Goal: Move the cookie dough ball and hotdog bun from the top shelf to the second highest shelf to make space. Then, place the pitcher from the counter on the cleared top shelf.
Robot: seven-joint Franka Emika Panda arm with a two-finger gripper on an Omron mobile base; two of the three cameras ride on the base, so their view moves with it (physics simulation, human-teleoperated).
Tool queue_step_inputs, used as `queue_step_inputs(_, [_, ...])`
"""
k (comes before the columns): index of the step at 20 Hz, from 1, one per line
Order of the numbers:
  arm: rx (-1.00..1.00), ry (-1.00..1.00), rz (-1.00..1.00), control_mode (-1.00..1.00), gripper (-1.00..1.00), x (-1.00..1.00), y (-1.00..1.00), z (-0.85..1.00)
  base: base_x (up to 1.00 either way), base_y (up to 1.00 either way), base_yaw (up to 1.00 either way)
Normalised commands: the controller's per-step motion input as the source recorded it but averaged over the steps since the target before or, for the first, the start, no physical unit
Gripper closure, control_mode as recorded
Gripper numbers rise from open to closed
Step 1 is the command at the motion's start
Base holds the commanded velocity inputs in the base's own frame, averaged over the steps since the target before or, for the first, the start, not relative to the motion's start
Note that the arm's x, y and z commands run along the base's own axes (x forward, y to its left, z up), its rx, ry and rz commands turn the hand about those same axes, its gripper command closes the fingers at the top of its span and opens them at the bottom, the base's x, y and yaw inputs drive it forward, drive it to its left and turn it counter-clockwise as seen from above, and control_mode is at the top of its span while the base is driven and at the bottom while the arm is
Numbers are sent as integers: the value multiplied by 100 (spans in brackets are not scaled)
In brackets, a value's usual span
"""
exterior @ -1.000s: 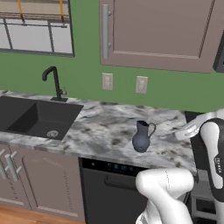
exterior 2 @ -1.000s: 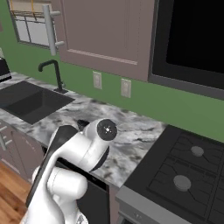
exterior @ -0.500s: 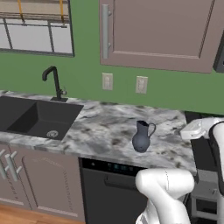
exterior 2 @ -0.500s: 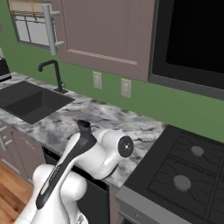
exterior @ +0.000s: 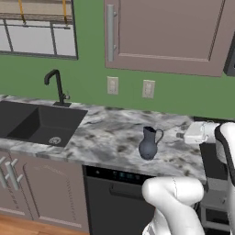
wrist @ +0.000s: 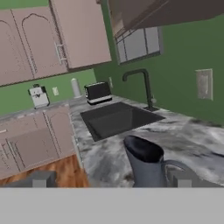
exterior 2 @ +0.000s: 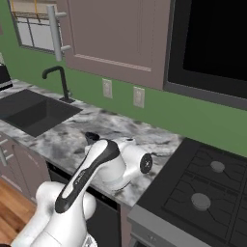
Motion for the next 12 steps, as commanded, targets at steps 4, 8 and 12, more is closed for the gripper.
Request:
queue_step_inputs(4, [0,0,13,-100,-100,51,0,0,0,0,0])
queue_step_inputs(8, [0,0,8,-100,-100,40,0,0,0,0,0])
queue_step_inputs(12, [0,0,6,-100,-100,33,0,-2,0,0,0])
